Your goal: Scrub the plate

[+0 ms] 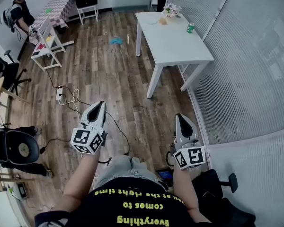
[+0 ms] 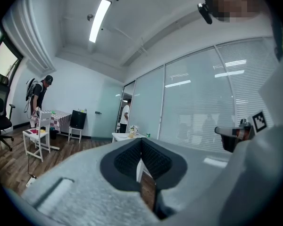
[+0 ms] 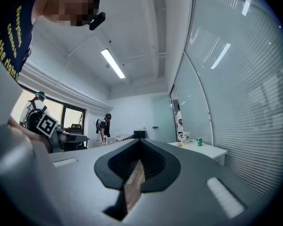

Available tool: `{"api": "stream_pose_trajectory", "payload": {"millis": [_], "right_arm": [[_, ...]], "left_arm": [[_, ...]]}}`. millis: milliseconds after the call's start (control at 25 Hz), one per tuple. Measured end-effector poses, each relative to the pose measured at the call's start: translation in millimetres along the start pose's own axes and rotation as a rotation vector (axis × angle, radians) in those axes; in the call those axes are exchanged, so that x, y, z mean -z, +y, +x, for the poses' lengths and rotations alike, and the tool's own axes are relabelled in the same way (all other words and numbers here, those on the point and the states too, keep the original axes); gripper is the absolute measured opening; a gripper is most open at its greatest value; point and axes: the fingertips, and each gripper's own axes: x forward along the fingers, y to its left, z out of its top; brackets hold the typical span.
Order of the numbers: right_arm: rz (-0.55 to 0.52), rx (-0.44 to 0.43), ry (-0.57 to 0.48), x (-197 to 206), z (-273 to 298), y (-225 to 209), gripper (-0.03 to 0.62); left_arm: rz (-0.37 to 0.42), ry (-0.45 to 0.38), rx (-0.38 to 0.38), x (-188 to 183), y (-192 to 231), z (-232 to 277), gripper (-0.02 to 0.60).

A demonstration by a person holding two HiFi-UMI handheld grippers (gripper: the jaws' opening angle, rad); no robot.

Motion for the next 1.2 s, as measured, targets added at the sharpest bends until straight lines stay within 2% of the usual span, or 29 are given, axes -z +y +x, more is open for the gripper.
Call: {"api": "stream_pose_trajectory", "payload": {"millis": [320, 720, 960, 1200], "right_arm": [[0.005, -0.004, 0.003, 5, 0, -8, 0.006], [0.011, -0.045, 0.005, 10, 26, 3, 0.006], [0.007, -0.063, 0.012, 16, 62, 3, 0.006], [0.003, -0.062, 0.009, 26, 118, -15, 0.006]], "left_arm": [[-0.004, -0.002, -0.015, 3, 1, 1, 0.002], [-0.01, -0.006, -0.034, 4, 16, 4, 0.002], [-0.033, -0.003, -0.055, 10, 44, 21, 0.002], [-0.044, -0.004, -0.064, 15, 78, 68, 0.002]]}}
